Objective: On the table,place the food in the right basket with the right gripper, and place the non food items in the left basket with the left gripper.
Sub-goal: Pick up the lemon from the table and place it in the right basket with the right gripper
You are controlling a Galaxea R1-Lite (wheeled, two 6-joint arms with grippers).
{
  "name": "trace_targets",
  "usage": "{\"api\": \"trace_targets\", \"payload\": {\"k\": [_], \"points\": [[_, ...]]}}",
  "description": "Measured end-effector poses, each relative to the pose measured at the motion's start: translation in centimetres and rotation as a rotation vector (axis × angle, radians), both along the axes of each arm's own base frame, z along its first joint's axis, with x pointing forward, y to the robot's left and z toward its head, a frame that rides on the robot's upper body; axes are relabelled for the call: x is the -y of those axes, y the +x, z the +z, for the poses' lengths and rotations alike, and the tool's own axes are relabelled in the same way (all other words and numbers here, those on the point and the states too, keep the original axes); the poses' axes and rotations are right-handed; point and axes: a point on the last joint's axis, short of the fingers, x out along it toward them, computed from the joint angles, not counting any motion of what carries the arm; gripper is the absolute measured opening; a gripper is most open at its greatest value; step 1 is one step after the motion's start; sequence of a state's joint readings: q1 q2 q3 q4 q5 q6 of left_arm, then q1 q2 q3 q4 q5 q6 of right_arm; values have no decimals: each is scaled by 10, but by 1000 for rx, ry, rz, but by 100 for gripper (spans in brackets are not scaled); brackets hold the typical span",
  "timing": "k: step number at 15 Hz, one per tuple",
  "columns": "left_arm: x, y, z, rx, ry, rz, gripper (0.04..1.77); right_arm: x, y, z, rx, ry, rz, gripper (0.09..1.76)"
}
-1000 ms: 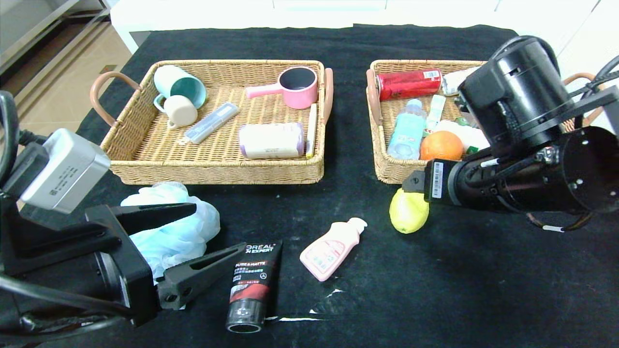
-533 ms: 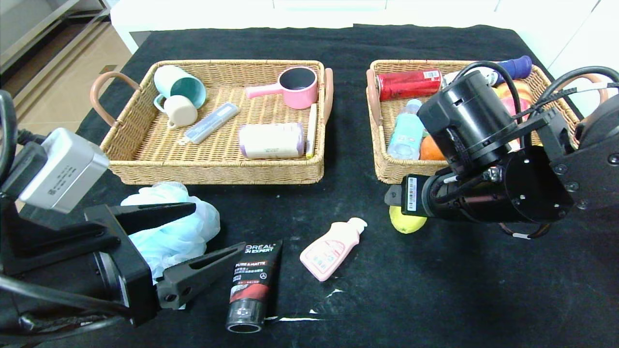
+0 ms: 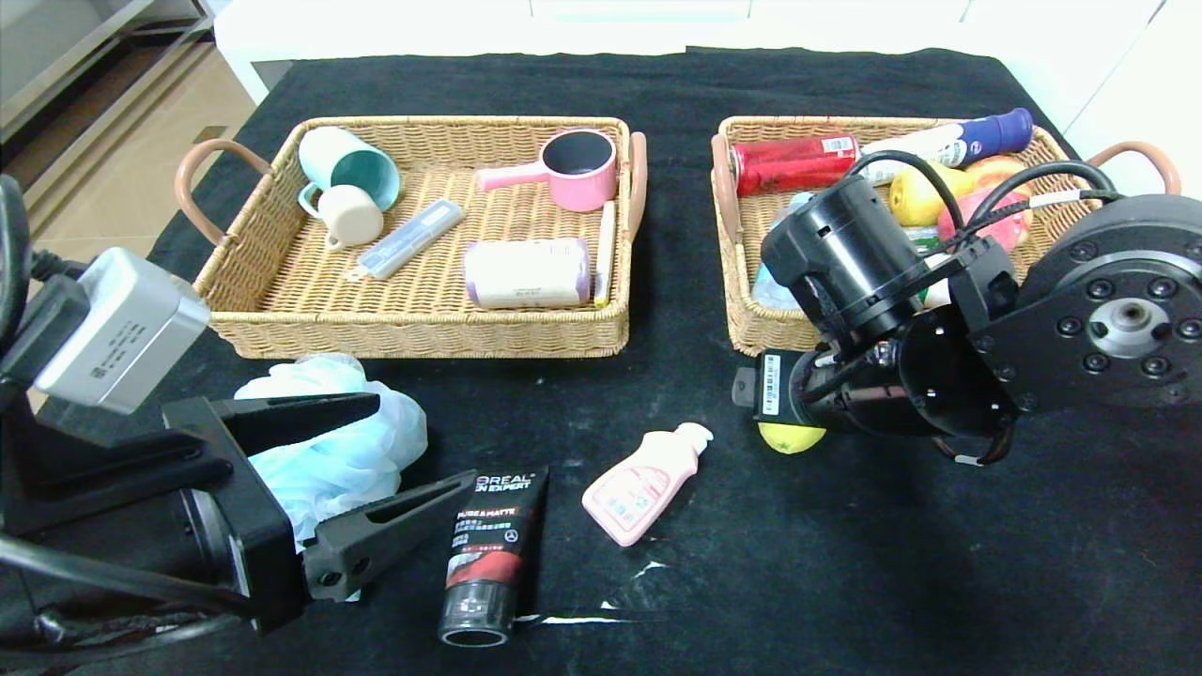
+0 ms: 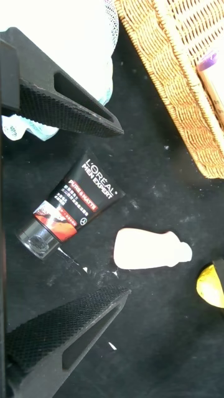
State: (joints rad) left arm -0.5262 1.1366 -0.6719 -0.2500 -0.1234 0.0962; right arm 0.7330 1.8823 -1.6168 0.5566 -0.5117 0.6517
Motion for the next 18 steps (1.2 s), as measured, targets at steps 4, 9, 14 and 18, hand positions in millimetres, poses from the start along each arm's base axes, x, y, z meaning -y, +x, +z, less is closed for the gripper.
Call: {"api": "trace_targets", "payload": {"k": [4,9,14,18], "points": [[0,0,0,1,-1,0,172,-2,5,-4,-7,2,-11,170],[0,0,0,2,-1,1,172,-3,8,-9,-17,0,-24,148],[-1,-1,1,3,-2,1,172,-2,10,-10,-17,-4,-32,106],[-1,-1,1,4,-1,1,172,-2,10,-10,-18,-5,-32,106]]}}
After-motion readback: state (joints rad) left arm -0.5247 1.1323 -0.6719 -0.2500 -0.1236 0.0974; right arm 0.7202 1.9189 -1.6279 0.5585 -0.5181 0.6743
